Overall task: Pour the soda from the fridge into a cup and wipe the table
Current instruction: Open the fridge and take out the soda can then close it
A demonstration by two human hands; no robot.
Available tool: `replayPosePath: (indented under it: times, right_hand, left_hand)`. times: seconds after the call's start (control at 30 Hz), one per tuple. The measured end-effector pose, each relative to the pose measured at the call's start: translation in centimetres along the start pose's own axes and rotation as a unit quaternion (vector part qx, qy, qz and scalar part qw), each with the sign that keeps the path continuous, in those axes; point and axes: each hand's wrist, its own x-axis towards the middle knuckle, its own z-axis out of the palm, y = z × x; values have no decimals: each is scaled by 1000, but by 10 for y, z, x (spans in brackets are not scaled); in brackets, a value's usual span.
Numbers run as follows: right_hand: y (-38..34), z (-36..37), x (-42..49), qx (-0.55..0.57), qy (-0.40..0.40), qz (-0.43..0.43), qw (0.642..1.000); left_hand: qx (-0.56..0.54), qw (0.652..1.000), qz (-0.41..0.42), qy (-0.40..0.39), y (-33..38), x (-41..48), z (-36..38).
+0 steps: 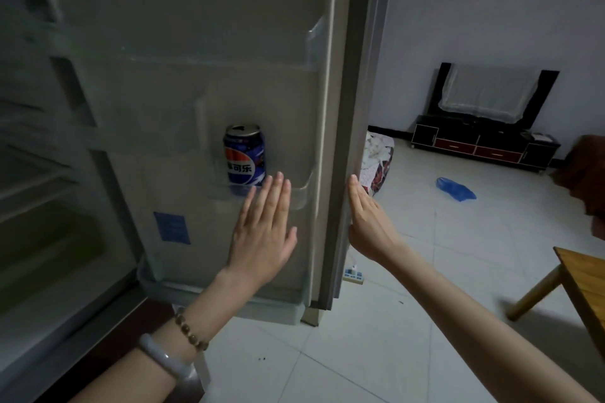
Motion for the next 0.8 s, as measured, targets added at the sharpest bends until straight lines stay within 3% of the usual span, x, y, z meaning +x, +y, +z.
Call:
replayPosePath:
  times: [0.43,0.8]
  right_hand:
    - [43,40,110,8,-19,19,1000]
    - [65,75,175,-26,-63,-19,997]
  left_hand:
    - [-4,1000,4,-18,-10,81,64]
    - [25,1000,6,-14,-19,137,113]
